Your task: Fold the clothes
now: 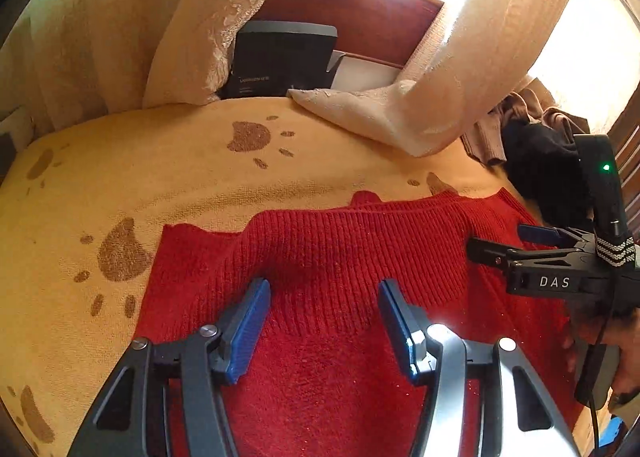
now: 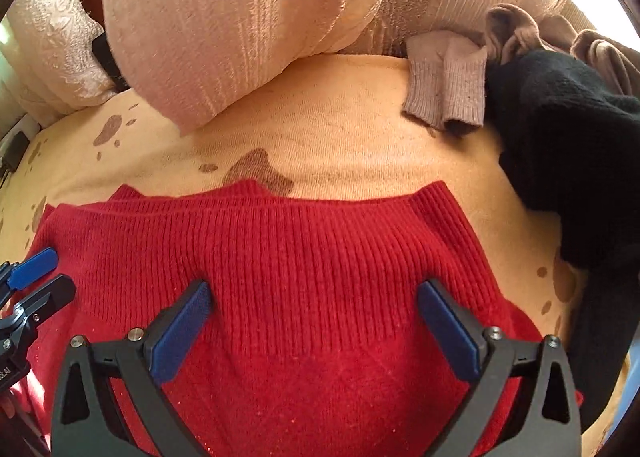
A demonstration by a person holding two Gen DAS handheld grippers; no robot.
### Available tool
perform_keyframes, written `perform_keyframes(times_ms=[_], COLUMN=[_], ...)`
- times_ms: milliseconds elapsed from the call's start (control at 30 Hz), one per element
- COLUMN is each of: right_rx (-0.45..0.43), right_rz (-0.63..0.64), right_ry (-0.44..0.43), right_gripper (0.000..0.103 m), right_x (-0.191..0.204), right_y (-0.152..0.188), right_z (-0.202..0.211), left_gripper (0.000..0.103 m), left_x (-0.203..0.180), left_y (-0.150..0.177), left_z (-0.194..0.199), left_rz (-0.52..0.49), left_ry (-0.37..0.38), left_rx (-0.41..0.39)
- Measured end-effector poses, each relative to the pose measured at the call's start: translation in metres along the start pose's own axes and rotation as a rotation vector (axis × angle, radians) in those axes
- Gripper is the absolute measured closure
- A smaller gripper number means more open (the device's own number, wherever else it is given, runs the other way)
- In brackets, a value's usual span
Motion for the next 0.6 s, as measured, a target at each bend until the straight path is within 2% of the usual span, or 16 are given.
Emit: perform_keyframes(times_ms=[100,200,367,433,533,600], right_rx=[-0.033,-0.027,-0.030,-0.035,-0.137,-0.168], right_rz=[0.033,0.004,0.009,0.014,0.052,0.060], right_ry=[0.014,0.005,0.005,0.020,-0.037,-0.113], right_gripper=[0.000,0.000,0.000,0.000,0.000,0.000], right_x=[0.002,-0.001,-0.002,0.000,0.012,0.021], right_y=[-0.009,-0.015,-0.015,-0.017,-0.013,-0.001], right_z=[-0.003,-0.006,-0.003,0.009,0.052,0.072], left_gripper=[0.045,0.045,0.045,0.045,0.044,0.043], left_x=[0.001,0.003,0.026,0.033,0.031,0.026], left_y=[-0.001,-0.004,-0.003,-0.003,-0.001,0.009], left_z=[0.000,0.003,0.014,0.021,0.040,0.041], left_rz=[0.003,0.037,0.111,0.130,0.101,0.062], left_ry=[-0.007,-0.009,-0.024,-0.048,-0.082,-0.085], left_rx=[-0.007,-0.008,-0.024,-0.024,-0.052,-0.027])
Point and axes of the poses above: each gripper's, at about its wrist camera, not at the fingertips, and z roughly against the way its jaws point, x to its left, y to its underside, the point moved 6 cm from there along -z, roughly the way its jaws point, and after that the axes turned 3 degrees about -x, right-handed, at the moved point
